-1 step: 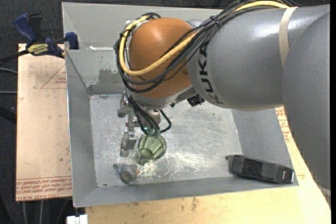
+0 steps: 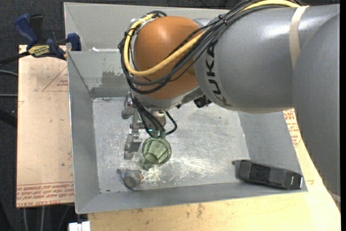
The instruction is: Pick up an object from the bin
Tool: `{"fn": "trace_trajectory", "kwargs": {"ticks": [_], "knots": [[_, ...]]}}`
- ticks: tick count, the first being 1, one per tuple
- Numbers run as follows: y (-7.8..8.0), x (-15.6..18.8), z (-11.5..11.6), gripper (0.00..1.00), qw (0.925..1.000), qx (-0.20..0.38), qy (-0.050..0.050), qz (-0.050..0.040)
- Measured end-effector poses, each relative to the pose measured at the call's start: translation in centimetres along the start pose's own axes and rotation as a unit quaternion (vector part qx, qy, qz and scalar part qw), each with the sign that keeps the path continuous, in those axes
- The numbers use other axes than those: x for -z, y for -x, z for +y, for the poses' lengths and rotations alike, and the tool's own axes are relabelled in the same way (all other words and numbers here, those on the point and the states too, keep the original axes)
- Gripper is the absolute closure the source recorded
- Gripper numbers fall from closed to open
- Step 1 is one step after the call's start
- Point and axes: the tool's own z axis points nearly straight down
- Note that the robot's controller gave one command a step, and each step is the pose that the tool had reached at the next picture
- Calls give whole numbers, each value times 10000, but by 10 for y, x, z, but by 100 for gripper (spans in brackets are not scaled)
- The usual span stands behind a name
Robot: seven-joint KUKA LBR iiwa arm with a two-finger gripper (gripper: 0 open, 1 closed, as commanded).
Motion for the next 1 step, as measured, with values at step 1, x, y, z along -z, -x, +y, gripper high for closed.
{"fn": "trace_trajectory", "kwargs": {"ticks": [1], "knots": [[5,-2,-23,0,9967,807,12,1]]}}
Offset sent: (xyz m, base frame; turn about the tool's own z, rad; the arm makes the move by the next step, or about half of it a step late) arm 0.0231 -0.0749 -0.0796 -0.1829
